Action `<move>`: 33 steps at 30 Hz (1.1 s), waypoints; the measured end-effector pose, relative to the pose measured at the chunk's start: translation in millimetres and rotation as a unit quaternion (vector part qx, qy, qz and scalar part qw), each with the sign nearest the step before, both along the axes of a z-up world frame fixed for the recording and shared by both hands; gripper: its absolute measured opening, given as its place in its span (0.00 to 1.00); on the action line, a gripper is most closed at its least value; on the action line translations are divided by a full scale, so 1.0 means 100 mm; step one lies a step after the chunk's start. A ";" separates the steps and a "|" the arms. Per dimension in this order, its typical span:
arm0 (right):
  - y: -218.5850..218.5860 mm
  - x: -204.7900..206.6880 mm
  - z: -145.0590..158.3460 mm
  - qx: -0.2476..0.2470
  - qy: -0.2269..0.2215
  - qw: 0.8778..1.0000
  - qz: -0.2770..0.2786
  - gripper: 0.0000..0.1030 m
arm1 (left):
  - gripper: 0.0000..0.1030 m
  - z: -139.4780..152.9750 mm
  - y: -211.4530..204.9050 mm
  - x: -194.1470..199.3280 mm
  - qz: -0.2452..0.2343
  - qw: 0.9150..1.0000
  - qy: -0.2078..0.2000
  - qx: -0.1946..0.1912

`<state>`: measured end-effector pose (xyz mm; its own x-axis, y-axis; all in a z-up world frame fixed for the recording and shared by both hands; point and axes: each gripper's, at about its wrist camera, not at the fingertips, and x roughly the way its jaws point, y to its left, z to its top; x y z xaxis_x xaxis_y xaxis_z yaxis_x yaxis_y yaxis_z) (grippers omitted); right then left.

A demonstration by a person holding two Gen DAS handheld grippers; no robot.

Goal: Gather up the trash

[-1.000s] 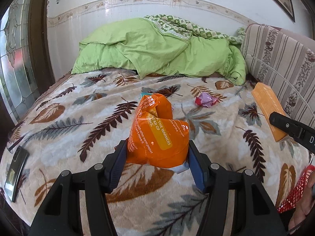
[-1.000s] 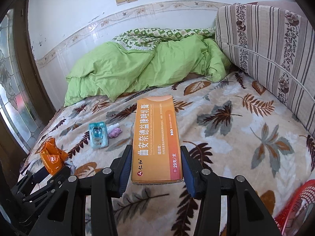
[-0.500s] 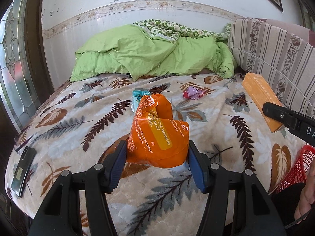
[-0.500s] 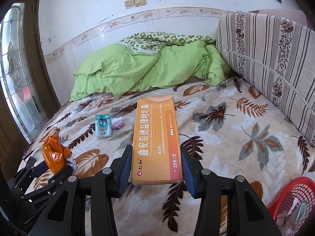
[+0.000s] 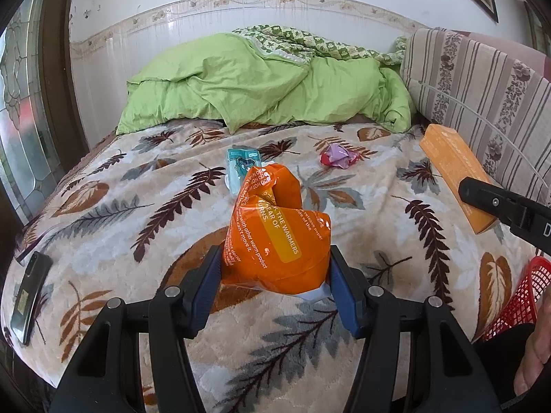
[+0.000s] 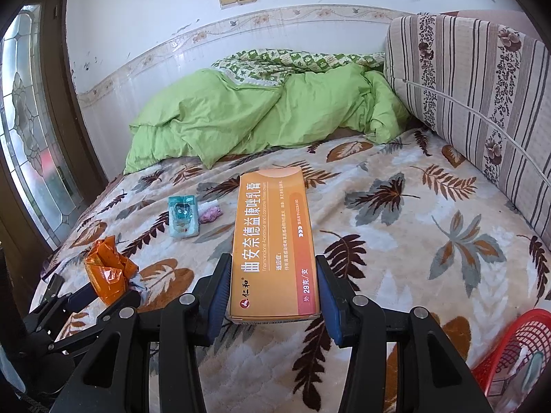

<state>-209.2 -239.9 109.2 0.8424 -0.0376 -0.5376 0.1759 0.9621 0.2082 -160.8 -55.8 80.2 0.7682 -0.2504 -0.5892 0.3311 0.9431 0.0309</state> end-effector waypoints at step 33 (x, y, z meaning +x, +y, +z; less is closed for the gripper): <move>-0.01 -0.03 0.01 -0.005 -0.002 1.000 -0.002 0.49 | 0.57 -0.06 -0.02 -0.01 -0.001 1.000 0.004 0.012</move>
<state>-212.0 -241.2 110.1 0.8443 -0.0459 -0.5339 0.1786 0.9634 0.1997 -161.9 -57.8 74.3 0.7624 -0.2382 -0.6017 0.3341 0.9412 0.0507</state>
